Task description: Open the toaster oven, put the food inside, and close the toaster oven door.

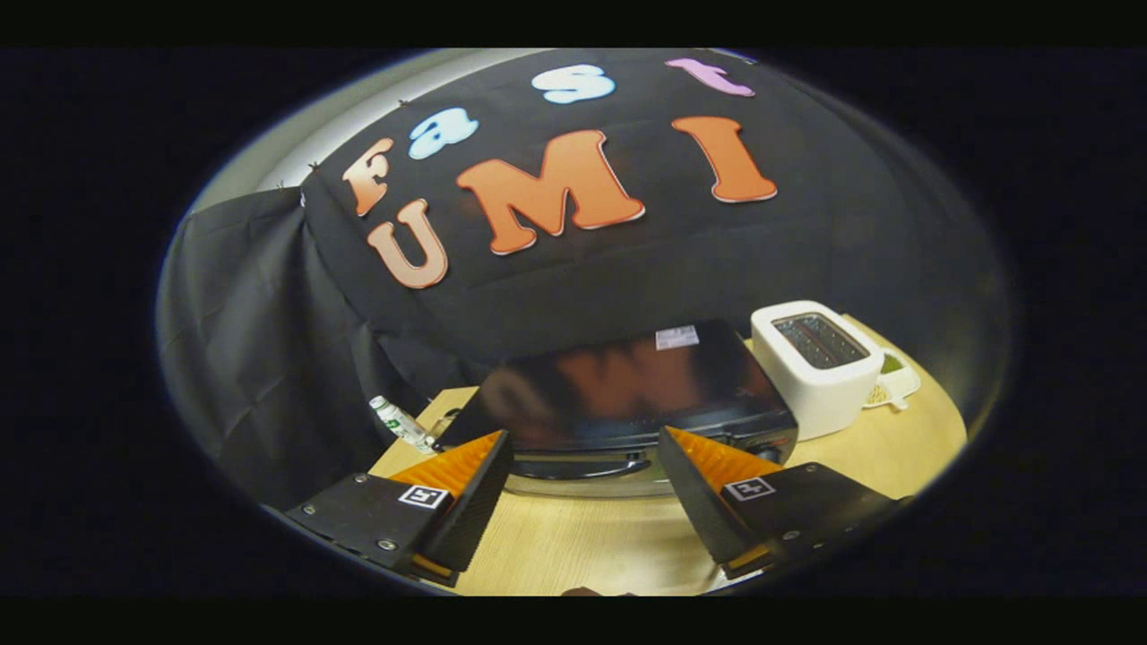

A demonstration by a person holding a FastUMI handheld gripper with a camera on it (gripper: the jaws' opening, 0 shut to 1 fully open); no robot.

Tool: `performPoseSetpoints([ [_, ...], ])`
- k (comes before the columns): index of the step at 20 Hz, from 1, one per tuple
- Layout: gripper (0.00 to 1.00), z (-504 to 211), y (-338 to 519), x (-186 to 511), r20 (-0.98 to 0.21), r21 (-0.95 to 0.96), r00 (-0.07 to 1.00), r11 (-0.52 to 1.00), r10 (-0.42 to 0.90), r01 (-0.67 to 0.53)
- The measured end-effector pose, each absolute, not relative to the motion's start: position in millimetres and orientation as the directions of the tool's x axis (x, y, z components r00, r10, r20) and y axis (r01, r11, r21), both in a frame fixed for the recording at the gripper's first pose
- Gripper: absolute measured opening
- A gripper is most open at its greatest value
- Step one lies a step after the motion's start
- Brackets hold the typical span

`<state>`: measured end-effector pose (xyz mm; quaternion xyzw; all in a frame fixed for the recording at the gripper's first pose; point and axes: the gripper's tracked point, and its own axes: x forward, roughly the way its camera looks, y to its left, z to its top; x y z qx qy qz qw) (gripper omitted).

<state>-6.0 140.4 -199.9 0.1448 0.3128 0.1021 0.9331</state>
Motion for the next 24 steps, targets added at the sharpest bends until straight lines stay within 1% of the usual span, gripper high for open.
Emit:
performPoseSetpoints([
  [7, 0.97, -73, 120, 12, -0.324, 0.182, 0.919, 0.968, 0.226, -0.174],
  [13, 0.99, 17, 106, 16, -0.138, 0.067, 0.975, 0.983, 0.176, -0.168],
  [16, 0.99, 42, 105, 17, -0.083, 0.012, 0.984, 0.987, 0.160, -0.159],
  [18, 0.99, 53, 107, 17, -0.060, 0.008, 0.986, 0.988, 0.157, -0.157],
  [24, 0.99, 55, 110, 18, -0.062, 0.016, 0.985, 0.987, 0.160, -0.159],
])
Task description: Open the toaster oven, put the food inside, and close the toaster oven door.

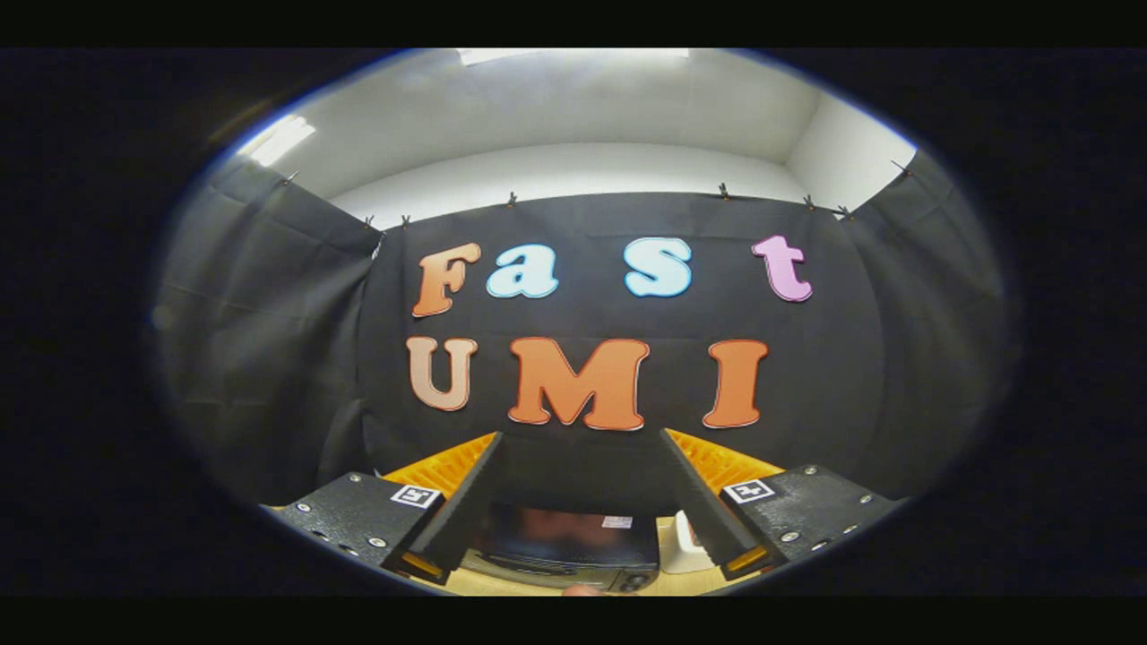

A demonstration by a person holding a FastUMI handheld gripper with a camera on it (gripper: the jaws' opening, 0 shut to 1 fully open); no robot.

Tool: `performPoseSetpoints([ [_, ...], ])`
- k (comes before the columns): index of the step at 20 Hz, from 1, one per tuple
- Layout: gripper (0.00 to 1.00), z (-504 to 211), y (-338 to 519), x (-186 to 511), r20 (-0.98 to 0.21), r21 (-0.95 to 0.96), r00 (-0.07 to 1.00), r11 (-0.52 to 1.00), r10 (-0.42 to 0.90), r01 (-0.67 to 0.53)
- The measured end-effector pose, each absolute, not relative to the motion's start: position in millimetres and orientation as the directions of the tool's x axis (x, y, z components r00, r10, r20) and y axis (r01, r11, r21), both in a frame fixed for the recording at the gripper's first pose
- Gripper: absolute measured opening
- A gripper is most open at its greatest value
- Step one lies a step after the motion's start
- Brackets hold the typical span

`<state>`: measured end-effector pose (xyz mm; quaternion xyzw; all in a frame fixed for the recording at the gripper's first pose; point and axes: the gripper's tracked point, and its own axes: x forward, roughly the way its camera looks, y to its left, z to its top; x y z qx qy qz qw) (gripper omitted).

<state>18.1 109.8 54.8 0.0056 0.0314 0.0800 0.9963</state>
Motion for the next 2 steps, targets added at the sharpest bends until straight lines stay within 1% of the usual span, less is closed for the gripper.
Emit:
performPoseSetpoints([
  [2, 0.99, 57.9, 111.1, 17.7, -0.050, 0.014, 0.986, 0.988, 0.157, -0.156],
])
